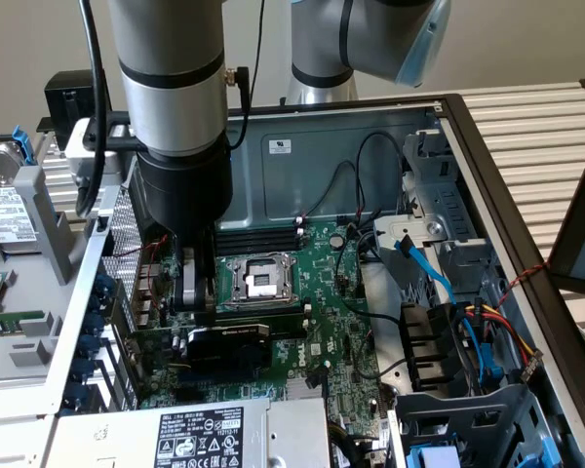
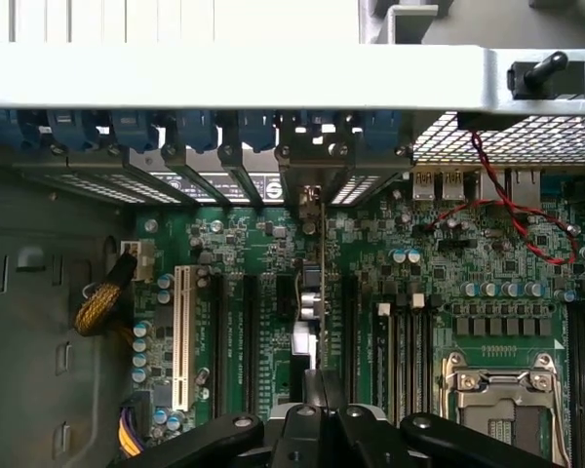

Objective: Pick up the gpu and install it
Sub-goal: 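Press down on the gpu until it lock into place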

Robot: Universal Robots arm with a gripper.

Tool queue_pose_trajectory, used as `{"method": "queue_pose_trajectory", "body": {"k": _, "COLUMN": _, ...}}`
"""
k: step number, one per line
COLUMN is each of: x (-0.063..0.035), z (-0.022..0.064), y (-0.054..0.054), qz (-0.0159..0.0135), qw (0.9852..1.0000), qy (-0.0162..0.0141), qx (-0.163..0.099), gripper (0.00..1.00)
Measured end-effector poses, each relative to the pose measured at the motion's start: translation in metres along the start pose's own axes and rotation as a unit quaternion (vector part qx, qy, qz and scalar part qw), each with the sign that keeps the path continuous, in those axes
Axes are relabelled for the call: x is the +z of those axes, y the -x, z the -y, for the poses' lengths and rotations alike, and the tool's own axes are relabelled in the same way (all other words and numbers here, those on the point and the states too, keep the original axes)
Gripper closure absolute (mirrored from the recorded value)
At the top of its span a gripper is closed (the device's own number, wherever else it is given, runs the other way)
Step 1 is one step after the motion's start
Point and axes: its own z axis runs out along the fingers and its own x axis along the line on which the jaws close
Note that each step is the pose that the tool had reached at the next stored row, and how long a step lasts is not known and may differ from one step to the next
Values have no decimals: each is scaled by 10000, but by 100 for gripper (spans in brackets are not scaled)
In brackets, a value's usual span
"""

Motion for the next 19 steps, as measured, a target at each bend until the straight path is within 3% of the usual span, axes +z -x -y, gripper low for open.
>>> {"method": "queue_pose_trajectory", "body": {"k": 19, "x": 71, "z": -13, "y": 3, "qz": -2, "qw": 10000, "qy": 1, "qx": -1, "gripper": 89}}
